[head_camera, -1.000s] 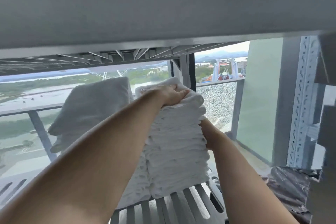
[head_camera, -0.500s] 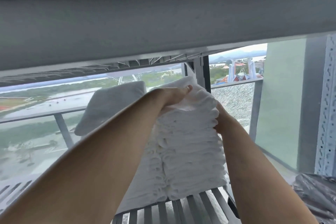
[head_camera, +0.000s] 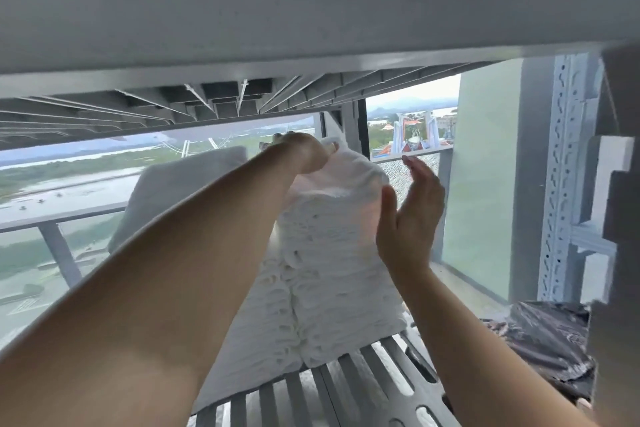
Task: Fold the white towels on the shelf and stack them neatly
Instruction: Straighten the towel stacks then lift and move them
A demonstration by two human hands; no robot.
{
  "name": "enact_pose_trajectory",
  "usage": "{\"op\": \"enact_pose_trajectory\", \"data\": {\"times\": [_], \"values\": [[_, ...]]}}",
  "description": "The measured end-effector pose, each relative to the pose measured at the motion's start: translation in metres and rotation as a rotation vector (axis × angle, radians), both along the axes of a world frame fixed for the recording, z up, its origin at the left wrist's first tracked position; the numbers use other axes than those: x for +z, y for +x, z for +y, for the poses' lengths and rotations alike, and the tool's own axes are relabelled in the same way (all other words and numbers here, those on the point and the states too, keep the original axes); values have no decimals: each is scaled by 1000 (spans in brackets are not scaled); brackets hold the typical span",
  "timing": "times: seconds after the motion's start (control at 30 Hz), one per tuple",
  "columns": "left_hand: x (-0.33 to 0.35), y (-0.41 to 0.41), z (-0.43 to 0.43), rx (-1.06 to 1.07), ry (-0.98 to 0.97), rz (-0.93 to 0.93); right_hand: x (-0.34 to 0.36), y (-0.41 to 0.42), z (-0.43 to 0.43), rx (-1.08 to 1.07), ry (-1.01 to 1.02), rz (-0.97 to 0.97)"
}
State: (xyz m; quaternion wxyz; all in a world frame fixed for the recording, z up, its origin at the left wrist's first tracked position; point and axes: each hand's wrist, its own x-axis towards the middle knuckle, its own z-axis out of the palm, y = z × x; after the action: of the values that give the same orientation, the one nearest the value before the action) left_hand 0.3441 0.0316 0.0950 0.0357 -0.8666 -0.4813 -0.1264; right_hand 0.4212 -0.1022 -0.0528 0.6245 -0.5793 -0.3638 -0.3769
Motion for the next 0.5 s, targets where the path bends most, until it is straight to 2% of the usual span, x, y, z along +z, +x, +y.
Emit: {"op": "enact_pose_trajectory", "data": {"times": [0.07, 0.13, 0.3, 0.5], "values": [[2, 8, 8, -55, 56, -36, -25, -14, 1, -58, -165, -435], [-2, 11, 15, -115, 52, -93, -46, -25, 5, -82, -300, -628], [-24, 20, 28, -208, -84, -46, -64, -35, 25, -100, -321, -545], [-28, 28, 33, -189, -87, 74, -68, -32, 39, -98, -322, -484]]}}
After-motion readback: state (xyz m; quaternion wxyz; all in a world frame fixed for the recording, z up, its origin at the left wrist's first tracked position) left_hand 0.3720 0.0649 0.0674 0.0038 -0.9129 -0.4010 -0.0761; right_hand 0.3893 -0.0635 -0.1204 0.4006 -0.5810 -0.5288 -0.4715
